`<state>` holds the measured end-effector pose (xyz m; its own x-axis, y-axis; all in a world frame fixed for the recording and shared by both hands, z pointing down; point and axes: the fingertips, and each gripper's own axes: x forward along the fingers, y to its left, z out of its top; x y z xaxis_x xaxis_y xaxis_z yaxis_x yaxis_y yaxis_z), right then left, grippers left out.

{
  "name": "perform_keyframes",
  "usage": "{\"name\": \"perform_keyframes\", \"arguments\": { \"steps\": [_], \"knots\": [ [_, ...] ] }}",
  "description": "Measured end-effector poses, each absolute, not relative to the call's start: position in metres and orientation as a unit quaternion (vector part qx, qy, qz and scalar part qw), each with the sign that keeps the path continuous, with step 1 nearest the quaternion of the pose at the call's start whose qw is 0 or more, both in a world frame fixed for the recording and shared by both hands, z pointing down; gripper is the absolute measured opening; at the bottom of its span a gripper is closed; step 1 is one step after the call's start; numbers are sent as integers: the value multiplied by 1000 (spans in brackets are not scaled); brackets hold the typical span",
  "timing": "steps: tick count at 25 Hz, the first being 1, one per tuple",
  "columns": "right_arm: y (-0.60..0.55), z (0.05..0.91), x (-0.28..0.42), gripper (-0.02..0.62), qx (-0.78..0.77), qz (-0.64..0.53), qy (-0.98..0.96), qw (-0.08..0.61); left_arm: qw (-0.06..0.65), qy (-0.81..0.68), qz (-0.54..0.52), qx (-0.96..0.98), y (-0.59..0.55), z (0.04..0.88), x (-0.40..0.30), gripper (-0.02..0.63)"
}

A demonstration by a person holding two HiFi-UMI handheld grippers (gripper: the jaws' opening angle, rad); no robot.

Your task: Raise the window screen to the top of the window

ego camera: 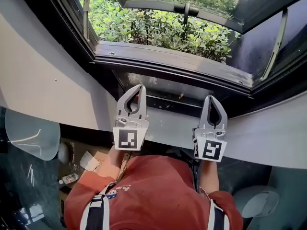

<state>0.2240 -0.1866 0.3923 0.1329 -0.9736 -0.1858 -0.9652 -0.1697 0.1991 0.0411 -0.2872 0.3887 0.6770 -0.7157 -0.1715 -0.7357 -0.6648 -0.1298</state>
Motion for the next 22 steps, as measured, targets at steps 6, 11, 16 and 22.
{"name": "perform_keyframes", "arguments": {
  "steps": [6,11,16,22],
  "knots": [
    [-184,392,226,9,754,-141,-641,13,94,405,51,-908,-288,392,39,5],
    [-182,389,229,9,758,-142,-637,8,96,409,47,-906,-291,394,37,6],
    [-183,389,228,10,756,-142,-639,8,104,408,50,-906,-291,392,37,6],
    [-183,388,226,10,755,-144,-639,8,98,402,59,-908,-289,391,40,6]
  ]
}}
